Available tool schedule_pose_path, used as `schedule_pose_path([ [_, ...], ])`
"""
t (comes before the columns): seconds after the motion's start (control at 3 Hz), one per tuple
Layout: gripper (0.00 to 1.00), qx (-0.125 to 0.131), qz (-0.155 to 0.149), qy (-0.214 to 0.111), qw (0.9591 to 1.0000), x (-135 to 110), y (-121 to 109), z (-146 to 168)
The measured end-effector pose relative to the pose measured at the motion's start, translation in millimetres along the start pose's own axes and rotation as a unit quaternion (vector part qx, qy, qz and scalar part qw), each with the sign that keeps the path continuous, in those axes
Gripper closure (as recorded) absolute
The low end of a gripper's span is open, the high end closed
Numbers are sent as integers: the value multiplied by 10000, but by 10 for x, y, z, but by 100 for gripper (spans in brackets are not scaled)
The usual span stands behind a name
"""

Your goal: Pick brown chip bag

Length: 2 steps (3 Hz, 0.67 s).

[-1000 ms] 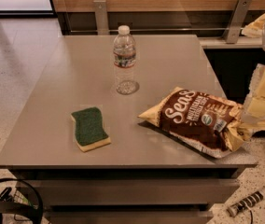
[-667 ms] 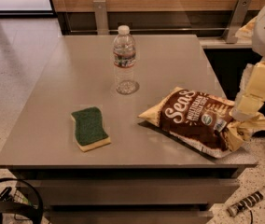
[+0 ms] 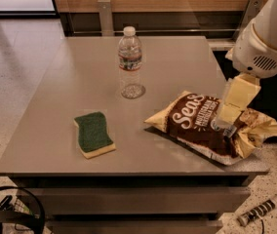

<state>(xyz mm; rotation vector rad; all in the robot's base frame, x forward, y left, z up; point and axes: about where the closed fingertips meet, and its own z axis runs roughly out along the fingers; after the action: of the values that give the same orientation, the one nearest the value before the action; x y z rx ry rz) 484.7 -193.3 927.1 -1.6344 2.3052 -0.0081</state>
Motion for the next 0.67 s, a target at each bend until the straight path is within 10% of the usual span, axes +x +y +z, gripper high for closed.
schedule_pose_path([
  [0.67, 0, -352, 345, -297, 9983, -2, 388, 507],
])
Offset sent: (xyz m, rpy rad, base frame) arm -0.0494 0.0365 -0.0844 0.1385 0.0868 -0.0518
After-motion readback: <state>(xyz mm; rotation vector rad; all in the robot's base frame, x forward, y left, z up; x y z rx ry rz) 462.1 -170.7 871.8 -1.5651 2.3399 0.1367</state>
